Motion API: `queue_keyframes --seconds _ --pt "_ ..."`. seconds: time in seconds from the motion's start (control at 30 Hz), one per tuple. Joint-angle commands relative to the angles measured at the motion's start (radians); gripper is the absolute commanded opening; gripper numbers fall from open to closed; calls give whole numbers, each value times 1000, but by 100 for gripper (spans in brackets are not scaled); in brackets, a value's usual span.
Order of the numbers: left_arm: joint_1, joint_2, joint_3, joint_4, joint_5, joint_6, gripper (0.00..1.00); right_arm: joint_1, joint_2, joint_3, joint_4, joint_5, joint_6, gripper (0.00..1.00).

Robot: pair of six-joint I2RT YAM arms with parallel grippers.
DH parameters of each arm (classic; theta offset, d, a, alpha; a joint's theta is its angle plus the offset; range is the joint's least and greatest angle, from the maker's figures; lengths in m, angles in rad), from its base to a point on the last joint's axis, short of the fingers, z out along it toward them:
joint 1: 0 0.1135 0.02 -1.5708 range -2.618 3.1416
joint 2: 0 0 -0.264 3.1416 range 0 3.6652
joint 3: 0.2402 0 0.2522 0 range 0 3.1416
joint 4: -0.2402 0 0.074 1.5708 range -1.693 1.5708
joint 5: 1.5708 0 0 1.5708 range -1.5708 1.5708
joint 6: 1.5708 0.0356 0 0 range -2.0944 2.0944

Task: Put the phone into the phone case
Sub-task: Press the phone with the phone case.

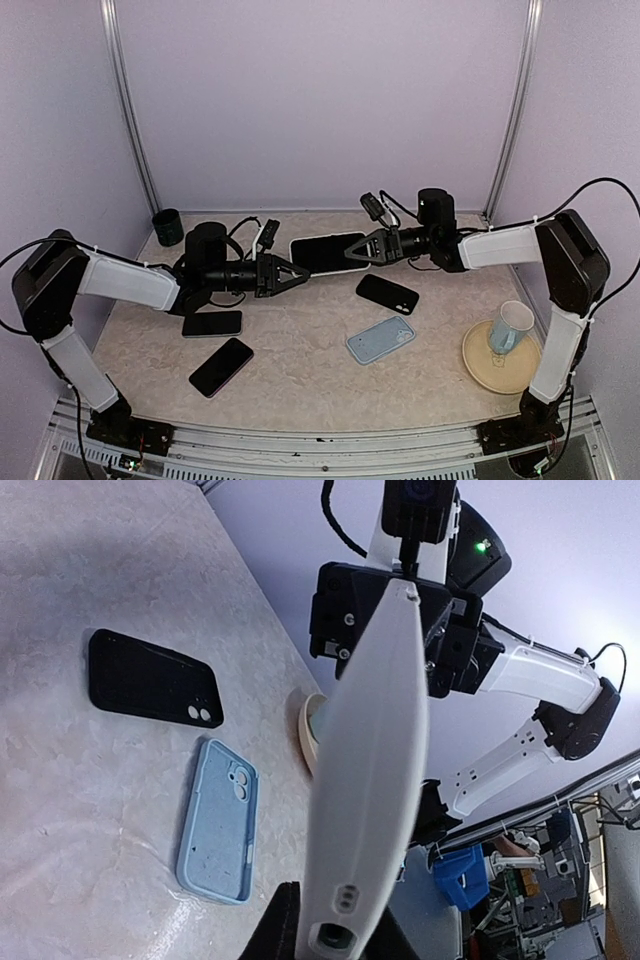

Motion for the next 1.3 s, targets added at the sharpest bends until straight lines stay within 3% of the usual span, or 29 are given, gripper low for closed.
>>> queue_keyframes --seconds 0.0,0.1,0.3,0.53,0.77,1.0,1.27 --pt "-6 1 38 59 16 3 13 1 -41 38 -45 22 -64 4" --pt "-4 -2 35 59 14 2 0 1 -38 47 -85 30 -97 4" --pt "-5 -31 3 89 53 65 0 -5 -16 39 -9 -27 -24 4" --pt "-10 -140 -25 3 67 218 3 -19 7 28 95 -48 91 4" --pt "4 -203 -43 -20 81 253 22 -19 4 26 116 -51 109 4" --pt "53 -224 -89 34 70 198 68 -19 -14 20 123 -54 109 4" --pt "89 -253 -85 -63 -27 220 95 -17 -13 26 68 -50 70 4"
